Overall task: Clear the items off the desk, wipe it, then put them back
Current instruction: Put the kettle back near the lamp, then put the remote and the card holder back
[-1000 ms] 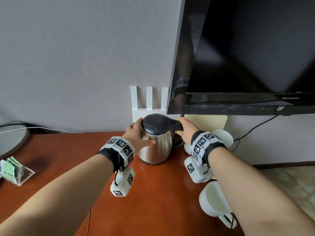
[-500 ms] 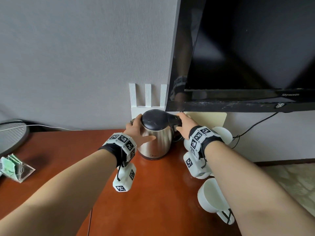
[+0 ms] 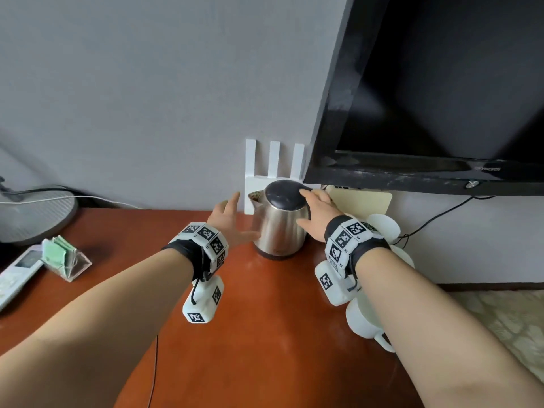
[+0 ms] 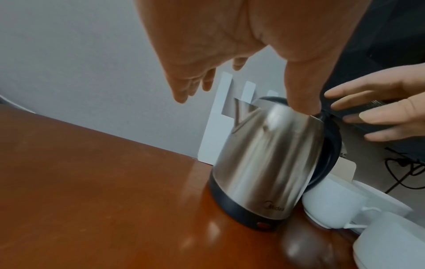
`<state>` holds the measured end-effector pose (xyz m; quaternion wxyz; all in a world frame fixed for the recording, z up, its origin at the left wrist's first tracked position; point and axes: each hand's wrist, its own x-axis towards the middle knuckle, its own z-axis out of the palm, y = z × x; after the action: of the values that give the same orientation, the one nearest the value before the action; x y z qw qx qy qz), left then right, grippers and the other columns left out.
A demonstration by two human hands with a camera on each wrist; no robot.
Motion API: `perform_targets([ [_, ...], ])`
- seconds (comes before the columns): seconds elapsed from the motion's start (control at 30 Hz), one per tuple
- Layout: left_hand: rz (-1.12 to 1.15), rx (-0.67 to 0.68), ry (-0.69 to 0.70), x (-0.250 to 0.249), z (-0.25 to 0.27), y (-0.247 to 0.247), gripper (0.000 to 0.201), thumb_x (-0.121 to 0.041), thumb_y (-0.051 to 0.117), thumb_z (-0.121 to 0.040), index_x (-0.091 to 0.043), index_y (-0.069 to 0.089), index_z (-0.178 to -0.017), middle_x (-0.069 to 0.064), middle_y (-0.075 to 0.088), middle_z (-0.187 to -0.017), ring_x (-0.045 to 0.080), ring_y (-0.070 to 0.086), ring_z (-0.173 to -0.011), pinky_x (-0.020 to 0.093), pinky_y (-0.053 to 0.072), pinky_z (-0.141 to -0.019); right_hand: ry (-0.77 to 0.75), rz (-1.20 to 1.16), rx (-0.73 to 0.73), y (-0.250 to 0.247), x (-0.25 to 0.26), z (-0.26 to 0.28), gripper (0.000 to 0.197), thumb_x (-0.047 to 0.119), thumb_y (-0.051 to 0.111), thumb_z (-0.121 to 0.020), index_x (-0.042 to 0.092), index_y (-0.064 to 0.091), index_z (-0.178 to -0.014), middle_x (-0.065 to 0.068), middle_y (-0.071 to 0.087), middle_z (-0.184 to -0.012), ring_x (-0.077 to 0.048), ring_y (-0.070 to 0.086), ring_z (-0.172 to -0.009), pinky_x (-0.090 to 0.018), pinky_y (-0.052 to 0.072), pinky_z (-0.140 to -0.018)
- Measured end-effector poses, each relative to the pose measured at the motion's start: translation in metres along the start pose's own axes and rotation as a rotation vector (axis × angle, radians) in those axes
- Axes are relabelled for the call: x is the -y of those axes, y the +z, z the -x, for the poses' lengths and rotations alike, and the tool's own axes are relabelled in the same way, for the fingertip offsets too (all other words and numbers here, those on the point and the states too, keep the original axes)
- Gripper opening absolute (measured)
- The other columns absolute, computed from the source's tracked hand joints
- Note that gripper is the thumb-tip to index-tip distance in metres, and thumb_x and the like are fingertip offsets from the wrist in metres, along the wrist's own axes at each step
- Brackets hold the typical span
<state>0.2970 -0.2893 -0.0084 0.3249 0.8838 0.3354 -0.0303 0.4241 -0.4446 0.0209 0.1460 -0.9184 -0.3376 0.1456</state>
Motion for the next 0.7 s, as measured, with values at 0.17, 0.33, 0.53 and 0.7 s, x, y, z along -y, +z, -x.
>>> perform_targets([
  [0.17, -0.03, -0.049, -0.043, 0.055, 0.033, -0.029, 0.104, -0.045, 0.07, -0.078, -0.026, -0.001, -0.151, 0.009, 0.013, -0.155, 0.025, 0.021, -0.143, 0.037, 0.025, -0.113, -0.057, 0.085, 0.065, 0.025, 0.064, 0.016, 0.068, 0.029, 0.053, -0.092, 0.025, 0.017, -0.149, -0.005, 0.013, -0.156, -0.028, 0.025, -0.141, -0.039, 0.023, -0.114],
  [0.33, -0.04, -0.12, -0.134, 0.144, 0.058, -0.081, 0.099, -0.04, 0.07, -0.08, -0.023, 0.004, -0.152, 0.011, 0.014, -0.155, 0.026, 0.02, -0.143, 0.036, 0.022, -0.115, -0.174, 0.119, 0.187, 0.068, 0.155, 0.019, 0.066, 0.035, 0.049, -0.094, 0.023, 0.014, -0.149, -0.005, 0.015, -0.155, -0.024, 0.027, -0.141, -0.04, 0.027, -0.114],
  [0.53, -0.113, -0.138, -0.34, 0.279, 0.09, -0.136, 0.096, -0.037, 0.073, -0.076, -0.023, 0.013, -0.15, 0.011, 0.021, -0.152, 0.03, 0.025, -0.139, 0.04, 0.026, -0.114, -0.252, 0.075, 0.274, 0.139, 0.268, 0.017, 0.068, 0.035, 0.051, -0.093, 0.027, 0.014, -0.149, -0.002, 0.018, -0.154, -0.024, 0.028, -0.14, -0.037, 0.027, -0.112],
  [0.7, -0.223, -0.023, -0.432, 0.362, 0.092, -0.153, 0.093, -0.041, 0.069, -0.08, -0.024, 0.01, -0.15, 0.01, 0.015, -0.154, 0.031, 0.022, -0.14, 0.044, 0.029, -0.112, -0.158, 0.011, 0.334, 0.2, 0.339, 0.001, 0.081, 0.035, 0.058, -0.089, 0.03, 0.004, -0.15, -0.007, 0.019, -0.155, -0.027, 0.03, -0.139, -0.043, 0.031, -0.11],
])
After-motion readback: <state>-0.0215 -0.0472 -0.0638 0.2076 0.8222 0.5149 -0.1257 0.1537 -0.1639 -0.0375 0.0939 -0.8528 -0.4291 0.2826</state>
